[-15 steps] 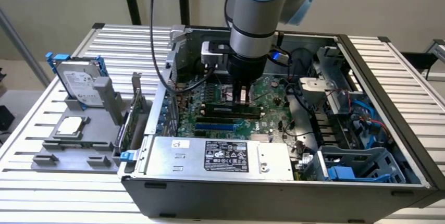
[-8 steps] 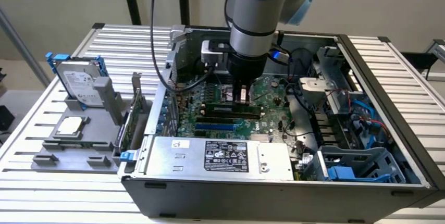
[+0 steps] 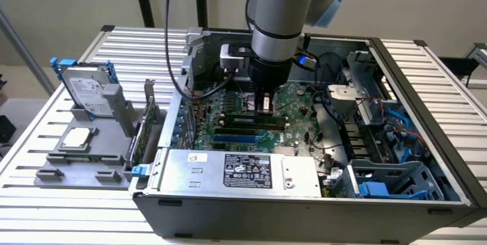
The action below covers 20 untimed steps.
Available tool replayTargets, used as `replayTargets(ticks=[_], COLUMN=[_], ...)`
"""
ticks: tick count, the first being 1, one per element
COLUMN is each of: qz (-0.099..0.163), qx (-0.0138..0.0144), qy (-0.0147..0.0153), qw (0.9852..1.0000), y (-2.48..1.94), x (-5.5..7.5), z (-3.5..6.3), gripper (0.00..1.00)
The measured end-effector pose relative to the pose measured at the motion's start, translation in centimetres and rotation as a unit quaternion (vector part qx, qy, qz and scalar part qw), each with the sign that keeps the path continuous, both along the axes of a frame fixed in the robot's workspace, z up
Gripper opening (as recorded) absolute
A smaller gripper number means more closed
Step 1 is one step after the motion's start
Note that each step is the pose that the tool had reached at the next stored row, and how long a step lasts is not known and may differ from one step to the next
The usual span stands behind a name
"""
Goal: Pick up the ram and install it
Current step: 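Insert the ram into the slot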
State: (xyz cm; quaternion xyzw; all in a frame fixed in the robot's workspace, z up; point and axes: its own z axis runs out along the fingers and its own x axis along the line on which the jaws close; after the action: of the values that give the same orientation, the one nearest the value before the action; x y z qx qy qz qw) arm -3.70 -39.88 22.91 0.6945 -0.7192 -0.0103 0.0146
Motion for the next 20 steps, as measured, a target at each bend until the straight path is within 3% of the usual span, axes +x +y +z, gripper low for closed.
replayTargets(ticks=[14,20], qz=[0.000,0.000], qx=[0.0001,0.0000], qy=[-0.0038,-0.0041], qw=[1.0000,1.0000], y=[0.09,0.27], x=[0.00,-0.01], z=[-0.15,-0.14], gripper=[0.13,0.13])
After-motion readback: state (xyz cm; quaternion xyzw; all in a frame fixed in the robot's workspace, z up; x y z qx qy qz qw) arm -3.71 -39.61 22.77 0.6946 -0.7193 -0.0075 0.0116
